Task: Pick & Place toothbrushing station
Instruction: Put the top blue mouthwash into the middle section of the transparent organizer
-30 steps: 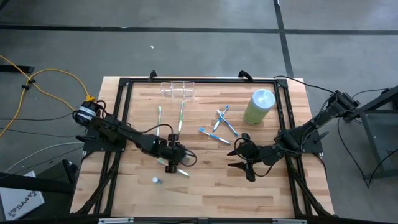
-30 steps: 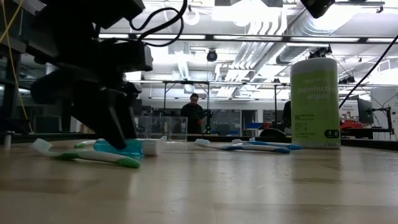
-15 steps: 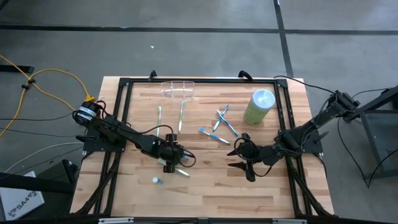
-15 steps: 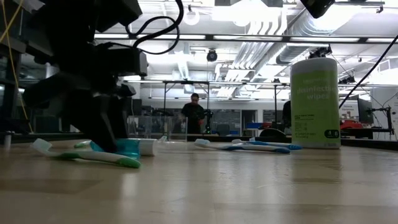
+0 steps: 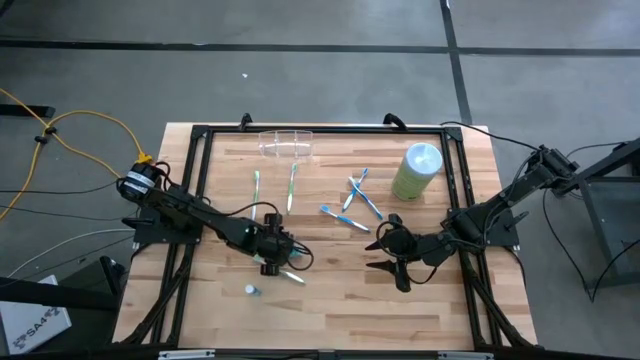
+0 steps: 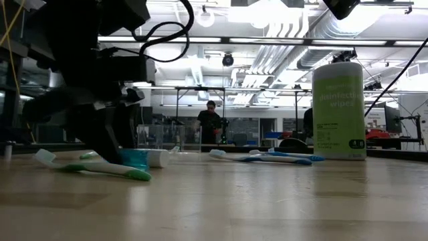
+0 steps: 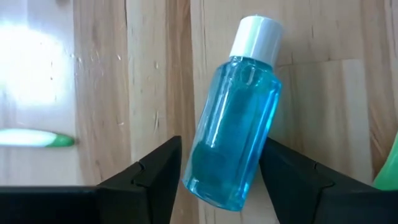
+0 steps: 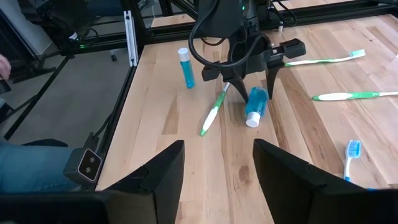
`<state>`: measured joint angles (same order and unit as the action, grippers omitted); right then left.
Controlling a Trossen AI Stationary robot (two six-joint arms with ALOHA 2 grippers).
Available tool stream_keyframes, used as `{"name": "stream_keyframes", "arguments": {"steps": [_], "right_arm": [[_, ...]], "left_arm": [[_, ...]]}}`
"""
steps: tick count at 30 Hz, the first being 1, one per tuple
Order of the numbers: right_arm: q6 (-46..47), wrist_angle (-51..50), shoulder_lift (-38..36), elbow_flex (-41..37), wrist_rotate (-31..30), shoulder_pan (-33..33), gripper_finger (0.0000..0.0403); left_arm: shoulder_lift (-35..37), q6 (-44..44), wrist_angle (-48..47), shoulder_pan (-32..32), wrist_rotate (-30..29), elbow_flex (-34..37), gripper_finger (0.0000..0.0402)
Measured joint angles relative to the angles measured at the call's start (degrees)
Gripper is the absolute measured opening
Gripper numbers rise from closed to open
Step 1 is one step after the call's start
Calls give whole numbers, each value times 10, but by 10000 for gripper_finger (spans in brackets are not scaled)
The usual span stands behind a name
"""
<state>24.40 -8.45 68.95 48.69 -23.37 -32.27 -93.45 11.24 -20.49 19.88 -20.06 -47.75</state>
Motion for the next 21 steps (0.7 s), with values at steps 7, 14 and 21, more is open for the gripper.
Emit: {"name": "stream_keyframes", "arguments": {"steps": [7, 14, 21], "right_arm": [[0, 0, 0, 0, 0, 0, 183], [0, 0, 0, 0, 0, 0, 183], [0, 0, 0, 0, 0, 0, 183]], "left_arm": [[0, -53, -4, 24, -50, 1, 216], [0, -79, -1, 57, -107, 1, 216], [-3, -80, 0, 65, -117, 1, 216]]}}
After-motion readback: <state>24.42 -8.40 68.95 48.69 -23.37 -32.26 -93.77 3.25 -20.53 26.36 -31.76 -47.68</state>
